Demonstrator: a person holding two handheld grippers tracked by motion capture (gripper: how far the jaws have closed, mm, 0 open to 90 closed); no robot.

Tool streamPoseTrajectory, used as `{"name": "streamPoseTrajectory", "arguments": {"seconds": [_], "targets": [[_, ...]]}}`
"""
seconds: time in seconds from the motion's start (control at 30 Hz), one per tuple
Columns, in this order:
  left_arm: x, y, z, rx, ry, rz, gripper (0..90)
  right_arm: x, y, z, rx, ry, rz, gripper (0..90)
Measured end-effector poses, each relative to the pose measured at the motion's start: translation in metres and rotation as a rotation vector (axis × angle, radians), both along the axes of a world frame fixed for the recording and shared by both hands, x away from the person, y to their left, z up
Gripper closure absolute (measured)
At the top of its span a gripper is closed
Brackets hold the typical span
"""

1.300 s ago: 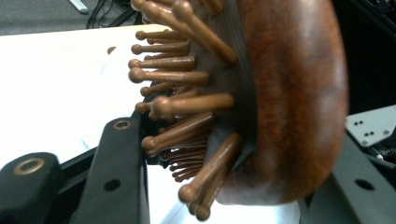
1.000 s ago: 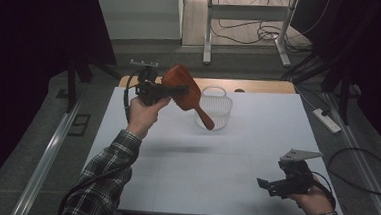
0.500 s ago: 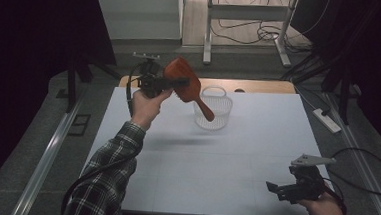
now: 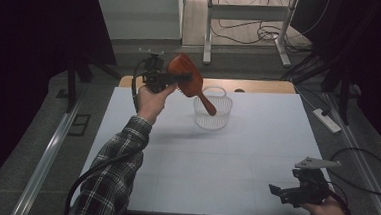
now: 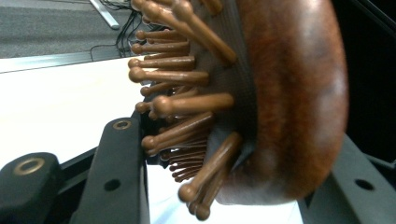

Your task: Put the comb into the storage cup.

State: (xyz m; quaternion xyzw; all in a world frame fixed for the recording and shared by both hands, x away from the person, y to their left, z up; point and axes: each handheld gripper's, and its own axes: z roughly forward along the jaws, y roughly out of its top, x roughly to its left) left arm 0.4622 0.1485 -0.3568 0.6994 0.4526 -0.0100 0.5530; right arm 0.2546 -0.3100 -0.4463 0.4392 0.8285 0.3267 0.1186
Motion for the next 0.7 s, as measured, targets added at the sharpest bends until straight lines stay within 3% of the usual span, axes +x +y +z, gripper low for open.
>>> {"name": "streamPoseTrajectory", "arguments": {"seconds": [0.43, 0.7], "targets": [[0.013, -0.011, -0.004, 0.006, 0.004, 0.045, 53.5, -0.005, 0.0, 0.002, 0.006, -0.013, -0.004, 0.0], [0.017, -0.022, -0.008, 0.017, 0.002, 0.048, 53.6, -0.005, 0.0, 0.002, -0.001, -0.014, 0.0, 0.0]]}}
